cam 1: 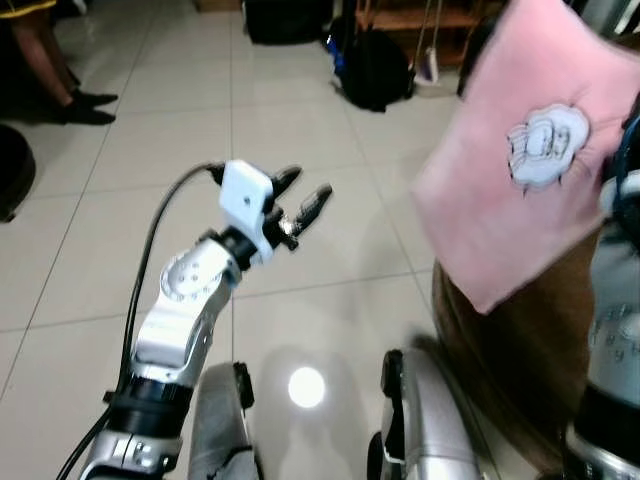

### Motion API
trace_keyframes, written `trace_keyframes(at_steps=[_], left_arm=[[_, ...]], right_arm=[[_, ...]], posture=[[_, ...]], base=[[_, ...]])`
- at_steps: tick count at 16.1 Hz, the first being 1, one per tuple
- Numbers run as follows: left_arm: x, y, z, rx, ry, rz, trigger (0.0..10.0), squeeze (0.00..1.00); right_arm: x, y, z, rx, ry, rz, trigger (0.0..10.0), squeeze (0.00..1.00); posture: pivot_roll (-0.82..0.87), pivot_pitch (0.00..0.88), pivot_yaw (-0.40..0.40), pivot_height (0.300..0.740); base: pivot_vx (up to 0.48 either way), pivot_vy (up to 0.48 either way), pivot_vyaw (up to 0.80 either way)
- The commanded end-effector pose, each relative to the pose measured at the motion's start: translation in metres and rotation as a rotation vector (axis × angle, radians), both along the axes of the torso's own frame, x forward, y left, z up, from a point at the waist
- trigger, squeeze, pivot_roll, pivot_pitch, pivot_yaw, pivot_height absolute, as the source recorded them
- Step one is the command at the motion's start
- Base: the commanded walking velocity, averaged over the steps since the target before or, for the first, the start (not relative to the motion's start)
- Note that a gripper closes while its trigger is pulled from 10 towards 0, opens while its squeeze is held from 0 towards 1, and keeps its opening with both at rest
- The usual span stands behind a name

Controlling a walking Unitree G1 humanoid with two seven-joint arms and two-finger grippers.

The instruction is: Move the pillow to the sofa from floor

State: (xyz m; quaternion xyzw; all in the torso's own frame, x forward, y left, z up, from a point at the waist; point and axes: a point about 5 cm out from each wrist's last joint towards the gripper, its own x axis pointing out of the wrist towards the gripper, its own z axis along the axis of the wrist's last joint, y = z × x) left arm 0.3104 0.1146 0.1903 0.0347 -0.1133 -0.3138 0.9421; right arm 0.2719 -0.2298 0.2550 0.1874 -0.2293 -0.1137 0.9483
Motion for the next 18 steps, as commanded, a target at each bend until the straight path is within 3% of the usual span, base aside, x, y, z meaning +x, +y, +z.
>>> trace_keyframes(at_steps=[1, 5, 9, 18], left_arm=[[0.002, 0.001, 0.003, 0.018, -0.012, 0.042, 10.0, 0.00], [0.005, 0.005, -0.009, 0.064, 0.003, 0.144, 10.0, 0.00], [0.006, 0.001, -0.012, 0.074, -0.001, 0.168, 10.0, 0.00], [0.006, 0.000, -0.020, 0.108, 0.009, 0.192, 10.0, 0.00]], right_arm=[[0.000, 0.015, -0.011, -0.089, 0.076, 0.028, 10.0, 0.00], [0.002, 0.032, -0.056, -0.088, 0.263, 0.027, 10.0, 0.00], [0.003, 0.034, -0.061, -0.109, 0.285, 0.003, 10.0, 0.00], [0.004, 0.037, -0.061, -0.142, 0.288, -0.006, 10.0, 0.00]], posture=[[0.01, 0.018, -0.007, 0.505], [0.01, 0.020, -0.006, 0.505], [0.01, 0.021, -0.007, 0.520], [0.01, 0.023, -0.014, 0.620]], base=[[0.000, 0.000, 0.00], [0.000, 0.000, 0.00], [0.000, 0.000, 0.00], [0.000, 0.000, 0.00]])
